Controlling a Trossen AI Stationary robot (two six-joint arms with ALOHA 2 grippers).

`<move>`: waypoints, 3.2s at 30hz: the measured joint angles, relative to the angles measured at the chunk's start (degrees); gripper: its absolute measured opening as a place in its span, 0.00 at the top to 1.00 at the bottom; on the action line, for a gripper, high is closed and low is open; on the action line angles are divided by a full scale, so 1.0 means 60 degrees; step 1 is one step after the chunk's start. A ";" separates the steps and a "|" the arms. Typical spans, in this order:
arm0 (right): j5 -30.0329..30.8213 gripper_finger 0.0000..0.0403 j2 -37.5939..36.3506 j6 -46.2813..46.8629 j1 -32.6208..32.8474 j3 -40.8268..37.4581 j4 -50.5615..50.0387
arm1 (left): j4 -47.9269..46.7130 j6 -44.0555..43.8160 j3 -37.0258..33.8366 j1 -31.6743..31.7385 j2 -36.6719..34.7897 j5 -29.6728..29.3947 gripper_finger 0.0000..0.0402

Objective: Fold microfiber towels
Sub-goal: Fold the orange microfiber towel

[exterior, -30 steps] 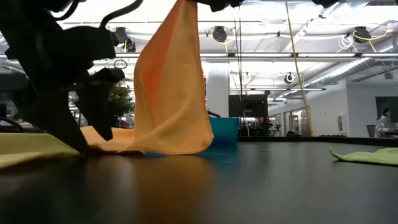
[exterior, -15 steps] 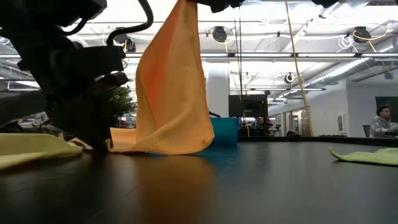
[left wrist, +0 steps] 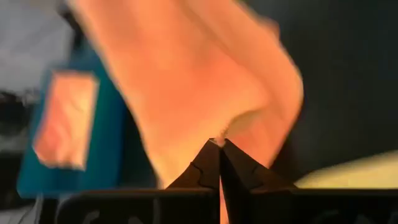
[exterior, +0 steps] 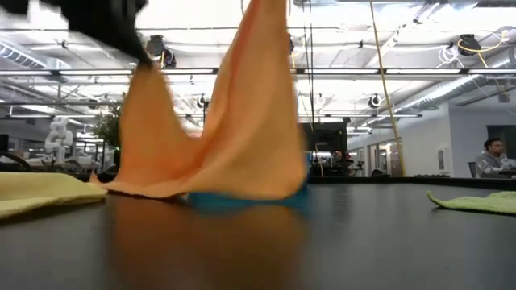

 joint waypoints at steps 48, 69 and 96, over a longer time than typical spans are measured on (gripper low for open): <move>-0.2721 1.00 -0.3460 0.8676 0.1998 0.0007 -0.6540 | -0.1760 -0.2764 0.1975 -0.1294 -0.2416 -0.0570 1.00; -0.2234 1.00 -0.3767 1.4215 -0.0452 -0.0617 -1.3179 | -0.0656 -0.1446 -0.1256 0.2385 -0.2405 0.0228 1.00; -0.3533 1.00 -0.5346 1.0940 -0.4298 -0.3848 -0.9192 | 0.3402 0.2484 -0.2943 0.7223 -0.2341 0.3310 1.00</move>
